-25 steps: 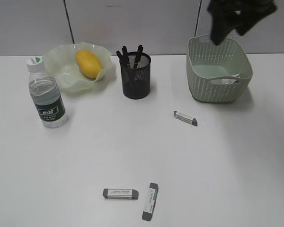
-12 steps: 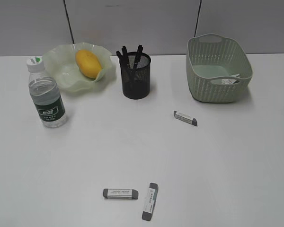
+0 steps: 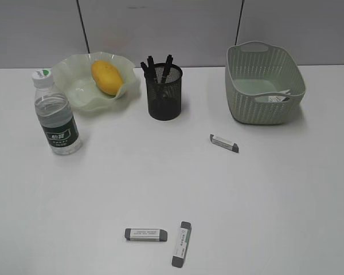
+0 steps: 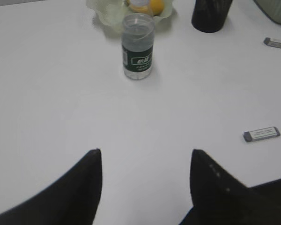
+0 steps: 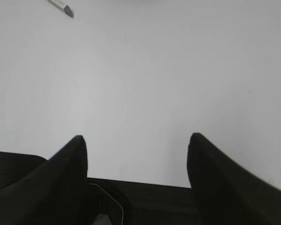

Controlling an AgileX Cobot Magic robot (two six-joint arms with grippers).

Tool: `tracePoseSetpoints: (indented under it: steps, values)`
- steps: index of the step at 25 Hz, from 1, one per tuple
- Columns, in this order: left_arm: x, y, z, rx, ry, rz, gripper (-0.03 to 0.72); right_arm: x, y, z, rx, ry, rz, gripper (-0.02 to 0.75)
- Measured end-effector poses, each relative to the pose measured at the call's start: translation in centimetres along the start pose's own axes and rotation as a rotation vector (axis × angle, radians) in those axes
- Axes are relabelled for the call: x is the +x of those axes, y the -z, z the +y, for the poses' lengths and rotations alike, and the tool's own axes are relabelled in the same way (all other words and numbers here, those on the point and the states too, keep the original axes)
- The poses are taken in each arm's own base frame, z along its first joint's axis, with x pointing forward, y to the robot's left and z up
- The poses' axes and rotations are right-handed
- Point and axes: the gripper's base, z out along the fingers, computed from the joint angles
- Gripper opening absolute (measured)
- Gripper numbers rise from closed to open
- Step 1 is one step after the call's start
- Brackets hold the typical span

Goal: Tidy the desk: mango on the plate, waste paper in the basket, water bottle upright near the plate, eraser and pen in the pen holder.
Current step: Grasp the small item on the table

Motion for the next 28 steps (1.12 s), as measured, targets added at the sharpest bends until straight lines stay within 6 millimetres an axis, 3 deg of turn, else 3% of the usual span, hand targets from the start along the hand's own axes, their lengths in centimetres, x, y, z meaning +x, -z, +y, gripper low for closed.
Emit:
tracePoseSetpoints:
  steps: [5, 9, 19, 28]
  values:
    - [-2.4, -2.0, -0.3, 0.121, -0.144, 0.085, 0.451, 5.7, -0.6, 0.3, 0.004, -0.002, -0.051, 0.530]
    - [-3.7, -4.7, -1.7, 0.238, -0.321, 0.232, 0.451, 8.2, -0.2, 0.5, 0.008, 0.000, -0.140, 0.526]
    - [-7.3, -12.8, -7.0, 0.377, -0.665, 0.472, 0.449, 10.1, 1.8, 0.7, 0.018, 0.007, -0.329, 0.487]
    - [-6.2, -21.0, -13.0, 0.541, -1.044, 0.588, 0.449, 10.1, 1.8, 0.7, 0.017, 0.006, -0.331, 0.484]
